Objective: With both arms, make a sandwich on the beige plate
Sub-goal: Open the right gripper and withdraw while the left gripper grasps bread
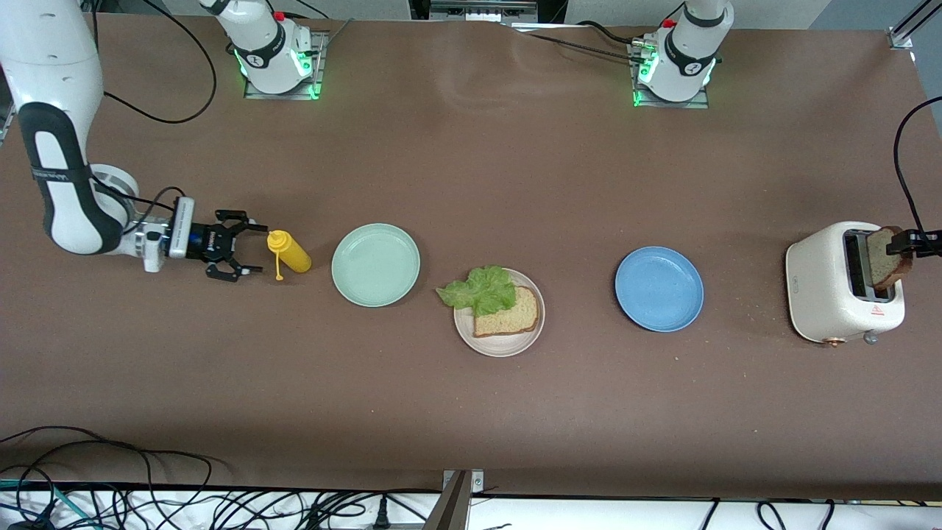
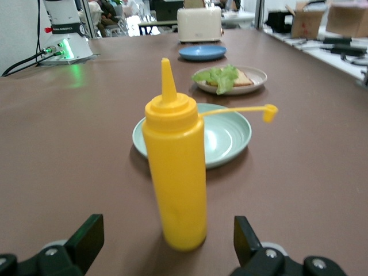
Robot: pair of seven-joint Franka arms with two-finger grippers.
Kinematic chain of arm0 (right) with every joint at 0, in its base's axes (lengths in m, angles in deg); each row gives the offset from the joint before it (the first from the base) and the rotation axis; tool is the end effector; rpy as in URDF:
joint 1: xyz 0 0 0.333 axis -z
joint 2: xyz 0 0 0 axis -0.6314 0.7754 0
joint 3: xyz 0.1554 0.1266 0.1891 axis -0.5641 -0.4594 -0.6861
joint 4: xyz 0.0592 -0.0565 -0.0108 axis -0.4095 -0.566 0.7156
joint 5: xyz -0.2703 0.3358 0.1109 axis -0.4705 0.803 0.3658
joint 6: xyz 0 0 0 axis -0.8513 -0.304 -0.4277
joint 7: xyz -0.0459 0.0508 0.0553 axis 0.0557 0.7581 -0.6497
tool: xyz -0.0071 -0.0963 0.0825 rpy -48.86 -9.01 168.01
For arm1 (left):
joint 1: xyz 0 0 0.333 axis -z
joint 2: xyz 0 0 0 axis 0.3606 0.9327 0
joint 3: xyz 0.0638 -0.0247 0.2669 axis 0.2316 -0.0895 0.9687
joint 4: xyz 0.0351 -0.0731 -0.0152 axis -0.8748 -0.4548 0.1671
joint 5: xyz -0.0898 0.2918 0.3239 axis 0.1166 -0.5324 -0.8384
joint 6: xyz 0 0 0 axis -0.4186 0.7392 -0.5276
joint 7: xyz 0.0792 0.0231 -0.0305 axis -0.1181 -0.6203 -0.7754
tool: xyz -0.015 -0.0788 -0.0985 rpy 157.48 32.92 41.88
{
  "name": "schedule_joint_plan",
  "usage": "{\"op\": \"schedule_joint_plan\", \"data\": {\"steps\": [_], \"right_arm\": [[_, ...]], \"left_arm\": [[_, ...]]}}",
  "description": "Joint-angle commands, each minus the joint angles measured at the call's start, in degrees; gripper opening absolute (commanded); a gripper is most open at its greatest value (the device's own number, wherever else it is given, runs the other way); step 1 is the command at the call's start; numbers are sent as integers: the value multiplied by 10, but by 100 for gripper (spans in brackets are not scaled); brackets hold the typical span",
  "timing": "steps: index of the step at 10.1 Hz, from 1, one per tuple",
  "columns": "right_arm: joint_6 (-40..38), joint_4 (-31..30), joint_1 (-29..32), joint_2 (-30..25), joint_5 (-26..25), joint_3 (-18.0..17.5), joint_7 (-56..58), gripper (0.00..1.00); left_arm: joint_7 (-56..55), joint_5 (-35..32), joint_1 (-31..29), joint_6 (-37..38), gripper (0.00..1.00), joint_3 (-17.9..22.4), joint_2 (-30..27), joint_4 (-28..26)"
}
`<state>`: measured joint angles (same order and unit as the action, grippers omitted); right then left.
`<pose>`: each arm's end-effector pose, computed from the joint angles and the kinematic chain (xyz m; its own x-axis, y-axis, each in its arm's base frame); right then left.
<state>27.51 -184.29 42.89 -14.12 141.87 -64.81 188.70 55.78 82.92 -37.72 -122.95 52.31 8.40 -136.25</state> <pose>0.5367 -0.0850 0.0780 0.0851 0.4646 0.8814 0.9954 -0.0009 -0.0956 0.6080 0.3036 0.2992 0.9790 -0.0826 -0.1865 -0.0913 -0.9951 -0.0382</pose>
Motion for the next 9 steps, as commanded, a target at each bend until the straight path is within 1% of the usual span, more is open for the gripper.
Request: {"op": "schedule_joint_plan", "data": {"steps": [1,2,4,6,7,8,9], "right_arm": [[-6,-8,0,-62,-70,16,-172,100],[-5,-8,0,-79,-86,25,-262,100],[9,-8,-10,-121,-147,26,-448,100],[22,-7,-25,-156,-191,26,-682,100],[24,-7,-31,-170,-230,25,-794,100],[44,-6,-43,-191,-270,23,-881,100],[74,-6,-52,-213,-336,10,-954,100]], "left_arm": [[2,-5,-5,-5,0,-7,-20,-22],[3,-5,-5,-4,0,-7,-20,-22],[3,-5,-5,-4,0,-7,-20,-21],[0,-6,-4,1,0,-7,-20,-4],[-1,-6,0,13,0,-7,-19,15],[3,-5,1,38,0,-7,-17,39],[6,-5,3,59,0,-8,-17,61]]}}
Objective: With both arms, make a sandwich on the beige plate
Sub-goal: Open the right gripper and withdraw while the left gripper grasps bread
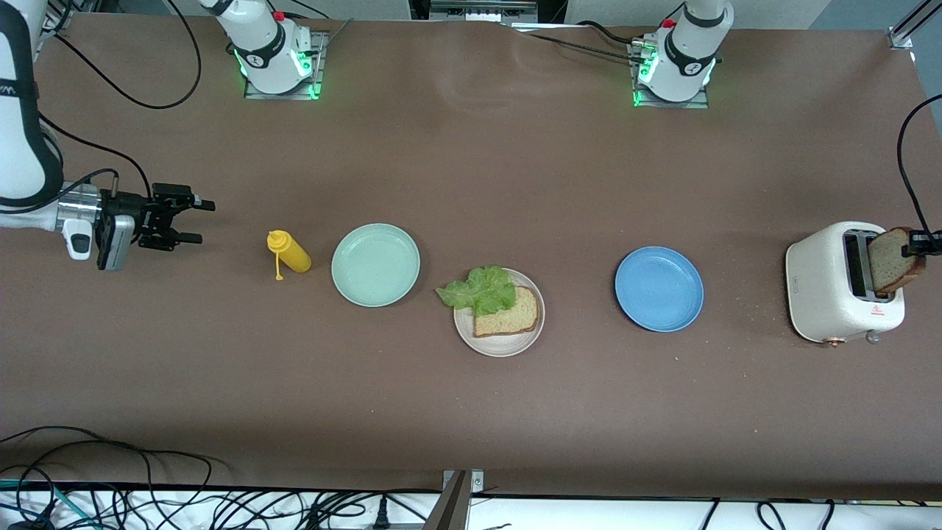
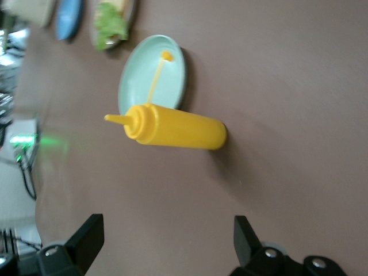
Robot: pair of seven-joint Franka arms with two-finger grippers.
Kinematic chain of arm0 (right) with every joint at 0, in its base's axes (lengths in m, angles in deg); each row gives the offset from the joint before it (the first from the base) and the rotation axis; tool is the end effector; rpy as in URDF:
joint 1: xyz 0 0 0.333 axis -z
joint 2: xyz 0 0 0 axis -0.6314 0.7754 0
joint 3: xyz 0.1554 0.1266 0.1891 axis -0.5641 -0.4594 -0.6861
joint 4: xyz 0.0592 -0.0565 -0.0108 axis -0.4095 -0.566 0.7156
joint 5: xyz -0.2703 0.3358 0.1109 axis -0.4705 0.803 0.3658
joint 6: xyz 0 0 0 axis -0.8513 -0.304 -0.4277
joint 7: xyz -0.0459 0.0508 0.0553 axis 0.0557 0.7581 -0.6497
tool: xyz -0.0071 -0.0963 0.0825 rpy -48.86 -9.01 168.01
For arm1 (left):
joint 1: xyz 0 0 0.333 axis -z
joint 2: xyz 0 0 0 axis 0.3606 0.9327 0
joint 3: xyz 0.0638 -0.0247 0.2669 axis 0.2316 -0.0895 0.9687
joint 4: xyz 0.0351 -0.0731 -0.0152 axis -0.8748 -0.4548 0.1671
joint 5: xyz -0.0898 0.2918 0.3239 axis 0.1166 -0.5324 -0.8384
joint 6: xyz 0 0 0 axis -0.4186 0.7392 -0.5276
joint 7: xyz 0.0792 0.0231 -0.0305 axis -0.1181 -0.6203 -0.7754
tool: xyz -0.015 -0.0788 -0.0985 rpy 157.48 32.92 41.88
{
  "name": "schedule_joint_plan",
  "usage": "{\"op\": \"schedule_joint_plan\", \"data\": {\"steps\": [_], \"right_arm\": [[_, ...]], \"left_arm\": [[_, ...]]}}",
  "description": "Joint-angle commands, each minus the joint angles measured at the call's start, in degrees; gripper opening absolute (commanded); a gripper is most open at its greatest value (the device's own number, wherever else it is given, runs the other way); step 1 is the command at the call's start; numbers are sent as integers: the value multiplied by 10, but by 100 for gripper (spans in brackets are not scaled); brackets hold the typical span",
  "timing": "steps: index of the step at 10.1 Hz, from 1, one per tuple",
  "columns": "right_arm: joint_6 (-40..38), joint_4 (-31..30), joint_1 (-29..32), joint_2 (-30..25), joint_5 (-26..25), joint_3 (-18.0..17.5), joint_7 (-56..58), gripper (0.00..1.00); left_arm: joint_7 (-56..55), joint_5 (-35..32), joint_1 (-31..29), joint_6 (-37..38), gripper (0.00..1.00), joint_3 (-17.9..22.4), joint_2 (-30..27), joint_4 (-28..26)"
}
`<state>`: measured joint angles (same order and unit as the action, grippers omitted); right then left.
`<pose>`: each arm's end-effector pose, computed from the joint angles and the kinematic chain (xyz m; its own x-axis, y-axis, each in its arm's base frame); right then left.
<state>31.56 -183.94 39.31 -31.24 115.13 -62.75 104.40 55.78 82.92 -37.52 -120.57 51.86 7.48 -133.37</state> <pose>0.5648 -0.1073 0.2227 0.9091 0.4010 0.1125 0.3776 -0.6797 -0.6288 0.6178 0.2988 0.3321 0.9824 -0.0902 -0.1637 -0.0991 -0.9940 -0.0470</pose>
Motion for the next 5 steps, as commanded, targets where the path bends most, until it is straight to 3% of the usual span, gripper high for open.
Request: {"op": "schedule_joint_plan", "data": {"steps": [1,2,5], "right_arm": [[50,-10,-18,-51,-118,-30,-183,100],[63,-9,-19,-55,-159,-47,-255,100],[92,2,-19,-72,-354,-121,-468,100]], "left_arm": [[22,-4,0,52,0,-5,-8,61],[38,24,1,80,0,-4,-7,100],[35,106,13,168,0,-4,-5,151]]}}
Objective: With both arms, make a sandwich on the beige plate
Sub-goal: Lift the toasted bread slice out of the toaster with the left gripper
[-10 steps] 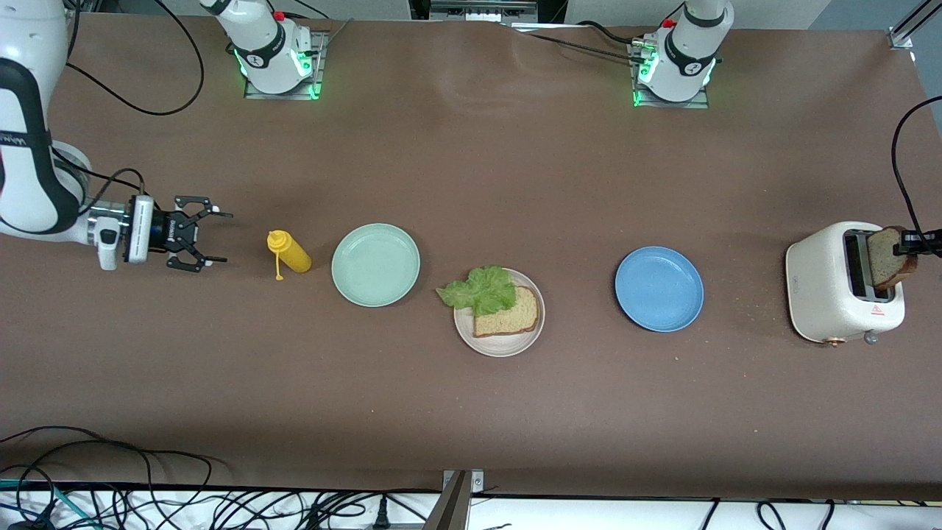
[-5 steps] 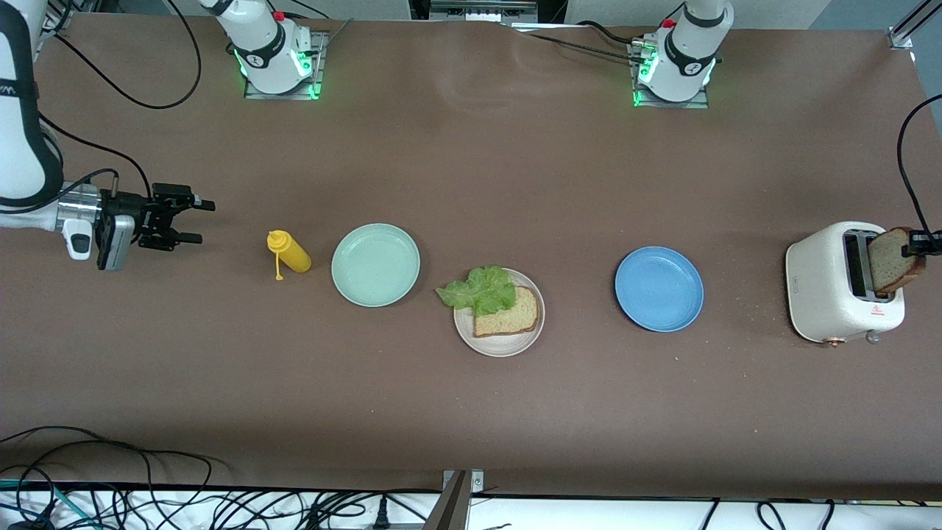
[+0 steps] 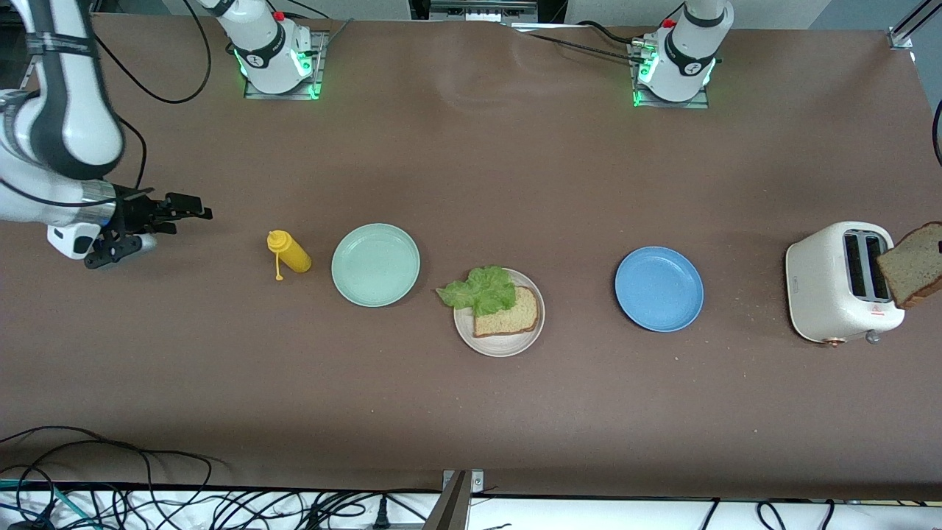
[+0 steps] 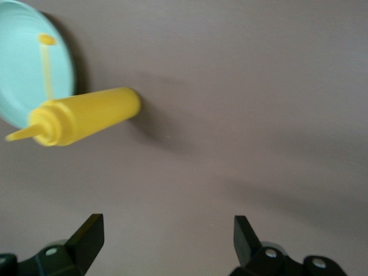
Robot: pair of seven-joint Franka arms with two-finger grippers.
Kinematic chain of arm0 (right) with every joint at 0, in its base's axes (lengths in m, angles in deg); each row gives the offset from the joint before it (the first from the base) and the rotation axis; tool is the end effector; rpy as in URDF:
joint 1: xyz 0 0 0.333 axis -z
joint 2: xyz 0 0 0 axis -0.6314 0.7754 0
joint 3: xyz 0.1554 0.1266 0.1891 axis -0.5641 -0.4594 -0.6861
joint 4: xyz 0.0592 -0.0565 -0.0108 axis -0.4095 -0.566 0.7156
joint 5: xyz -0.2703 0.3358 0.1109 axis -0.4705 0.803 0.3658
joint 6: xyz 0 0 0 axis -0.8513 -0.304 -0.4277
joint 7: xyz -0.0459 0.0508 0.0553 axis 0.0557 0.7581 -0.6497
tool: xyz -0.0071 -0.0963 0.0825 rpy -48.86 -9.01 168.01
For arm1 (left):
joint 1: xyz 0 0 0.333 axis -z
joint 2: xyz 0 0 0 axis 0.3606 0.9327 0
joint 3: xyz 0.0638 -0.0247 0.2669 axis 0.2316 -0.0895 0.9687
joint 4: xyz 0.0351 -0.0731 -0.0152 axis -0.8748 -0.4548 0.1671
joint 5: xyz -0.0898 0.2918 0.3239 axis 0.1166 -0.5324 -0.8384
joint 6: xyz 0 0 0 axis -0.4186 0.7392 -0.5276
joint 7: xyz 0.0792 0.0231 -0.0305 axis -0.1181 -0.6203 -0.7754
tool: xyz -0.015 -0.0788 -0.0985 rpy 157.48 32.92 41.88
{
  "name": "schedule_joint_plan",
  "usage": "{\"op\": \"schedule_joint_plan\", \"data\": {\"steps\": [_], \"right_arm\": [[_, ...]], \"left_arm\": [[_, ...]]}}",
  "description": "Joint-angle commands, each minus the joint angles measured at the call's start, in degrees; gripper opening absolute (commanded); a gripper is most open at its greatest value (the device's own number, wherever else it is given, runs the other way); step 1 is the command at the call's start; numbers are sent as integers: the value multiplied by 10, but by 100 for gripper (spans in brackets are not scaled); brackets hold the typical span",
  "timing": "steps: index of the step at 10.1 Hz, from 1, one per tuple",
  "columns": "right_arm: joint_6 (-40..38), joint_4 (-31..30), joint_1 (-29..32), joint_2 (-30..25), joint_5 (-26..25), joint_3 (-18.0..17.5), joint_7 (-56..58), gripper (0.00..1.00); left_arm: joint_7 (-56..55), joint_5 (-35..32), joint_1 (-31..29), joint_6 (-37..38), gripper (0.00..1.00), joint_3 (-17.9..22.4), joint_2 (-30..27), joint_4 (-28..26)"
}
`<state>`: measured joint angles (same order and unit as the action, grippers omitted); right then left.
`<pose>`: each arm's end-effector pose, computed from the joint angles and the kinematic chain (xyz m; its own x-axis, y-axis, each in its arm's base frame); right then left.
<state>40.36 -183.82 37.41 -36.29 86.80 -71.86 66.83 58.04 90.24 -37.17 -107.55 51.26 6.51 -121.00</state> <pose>0.5882 -0.0480 0.2625 0.9529 0.2333 -0.1938 0.1948 -0.9606 -0.1984 0.6361 0.2740 0.4370 0.9879 -0.1245 -0.0922 -0.1189 -0.9908 0.0647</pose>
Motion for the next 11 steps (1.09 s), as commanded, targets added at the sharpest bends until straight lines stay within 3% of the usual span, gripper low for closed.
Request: {"op": "schedule_joint_plan", "data": {"steps": [1,2,4,5,6,8,11], "right_arm": [[-18,13,1,-38,-107,-60,-152,100],[-58,41,3,-48,-114,-76,-190,100],[-147,142,3,-46,-102,-75,-197,100],[-174,191,3,-42,-74,-61,-197,100],[-177,210,0,-44,-33,-23,-194,100],[-174,241,-8,-52,-25,4,-194,100],[-199,227,-12,-85,-132,-25,-197,100]], "left_arm": [[6,62,12,58,0,3,5,39],[-12,103,12,67,0,2,4,44],[-55,212,12,87,0,2,4,44],[-83,277,12,95,0,1,4,43],[-114,341,15,109,0,-4,12,43],[-154,403,28,111,0,-39,35,36],[-175,488,30,111,0,-110,106,33]]}}
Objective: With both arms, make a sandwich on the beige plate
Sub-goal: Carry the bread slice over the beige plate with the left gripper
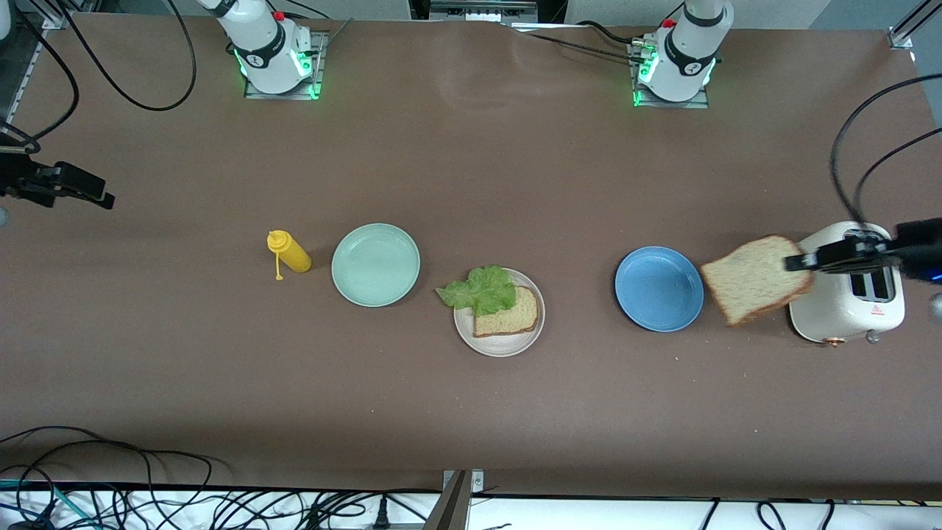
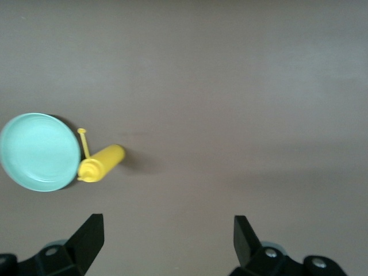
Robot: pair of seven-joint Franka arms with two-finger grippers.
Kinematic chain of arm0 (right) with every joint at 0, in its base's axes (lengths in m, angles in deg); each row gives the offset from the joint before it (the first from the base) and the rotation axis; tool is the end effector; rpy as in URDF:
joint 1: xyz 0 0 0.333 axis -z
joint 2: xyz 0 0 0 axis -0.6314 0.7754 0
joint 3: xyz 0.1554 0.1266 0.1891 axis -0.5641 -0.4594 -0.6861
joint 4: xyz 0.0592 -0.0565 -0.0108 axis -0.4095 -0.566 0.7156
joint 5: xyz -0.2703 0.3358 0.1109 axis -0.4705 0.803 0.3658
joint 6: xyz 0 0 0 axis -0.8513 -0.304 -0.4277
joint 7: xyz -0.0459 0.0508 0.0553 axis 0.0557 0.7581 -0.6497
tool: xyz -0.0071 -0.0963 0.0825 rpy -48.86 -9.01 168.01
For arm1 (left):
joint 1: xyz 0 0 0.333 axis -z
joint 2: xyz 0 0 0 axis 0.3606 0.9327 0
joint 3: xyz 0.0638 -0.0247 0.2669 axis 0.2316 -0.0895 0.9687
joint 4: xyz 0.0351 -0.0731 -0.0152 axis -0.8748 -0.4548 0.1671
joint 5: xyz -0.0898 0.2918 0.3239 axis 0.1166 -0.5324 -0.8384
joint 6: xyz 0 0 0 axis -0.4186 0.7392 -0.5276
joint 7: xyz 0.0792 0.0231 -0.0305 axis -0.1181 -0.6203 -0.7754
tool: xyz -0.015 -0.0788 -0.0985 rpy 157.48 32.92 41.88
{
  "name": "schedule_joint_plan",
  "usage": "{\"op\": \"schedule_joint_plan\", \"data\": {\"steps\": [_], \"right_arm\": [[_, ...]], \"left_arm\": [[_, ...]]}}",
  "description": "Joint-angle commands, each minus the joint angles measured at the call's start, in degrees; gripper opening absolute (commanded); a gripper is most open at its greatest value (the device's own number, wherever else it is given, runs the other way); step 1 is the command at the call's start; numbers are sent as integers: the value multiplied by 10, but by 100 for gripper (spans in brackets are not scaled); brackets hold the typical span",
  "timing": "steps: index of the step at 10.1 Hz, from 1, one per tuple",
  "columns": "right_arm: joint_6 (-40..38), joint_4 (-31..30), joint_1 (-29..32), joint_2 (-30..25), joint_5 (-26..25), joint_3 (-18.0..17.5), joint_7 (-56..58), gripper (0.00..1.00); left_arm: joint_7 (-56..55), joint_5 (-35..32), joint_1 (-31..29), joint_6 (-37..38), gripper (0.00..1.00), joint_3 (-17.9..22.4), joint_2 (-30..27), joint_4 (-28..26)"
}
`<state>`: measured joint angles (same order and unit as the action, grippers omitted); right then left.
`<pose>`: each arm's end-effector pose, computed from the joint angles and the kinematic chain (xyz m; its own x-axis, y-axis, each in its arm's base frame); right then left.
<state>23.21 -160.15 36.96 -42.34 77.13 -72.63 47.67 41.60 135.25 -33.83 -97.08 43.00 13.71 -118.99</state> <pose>0.6270 -0.0516 0.5138 0.9991 -0.0168 -0.0392 -0.0162 -0.9998 0.0149 0.6966 0.0583 0.4005 0.9902 -0.0474 -0.1311 0.0746 -0.6141 0.7857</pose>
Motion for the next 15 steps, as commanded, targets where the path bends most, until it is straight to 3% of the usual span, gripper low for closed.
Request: {"op": "schedule_joint_plan", "data": {"steps": [1,2,3,4,6,8,11,15], "right_arm": [[-41,-11,-4,-27,-31,-19,-8,100],[-29,-10,-4,-21,-24,-15,-4,100],[-15,-14,-4,-20,26,-9,-9,100],[-10,-13,-4,-20,32,-10,-9,100],[4,-9,9,-12,24,-22,6,100],[0,-9,17,-13,-27,-53,3,100],[-8,1,15,-6,-23,-51,6,100],[-8,1,15,-6,-22,-52,7,100]], "left_arm": [[-10,54,6,2,0,-48,53,13],[-9,82,25,-1,0,-48,70,13],[-9,99,43,-18,0,-49,77,10],[-9,106,63,-58,0,-49,78,1],[-8,145,122,-161,0,-50,78,-41],[-8,189,166,-213,0,-49,90,-66],[6,243,240,-359,0,-51,92,-120],[27,326,293,-447,0,-54,91,-164]]}}
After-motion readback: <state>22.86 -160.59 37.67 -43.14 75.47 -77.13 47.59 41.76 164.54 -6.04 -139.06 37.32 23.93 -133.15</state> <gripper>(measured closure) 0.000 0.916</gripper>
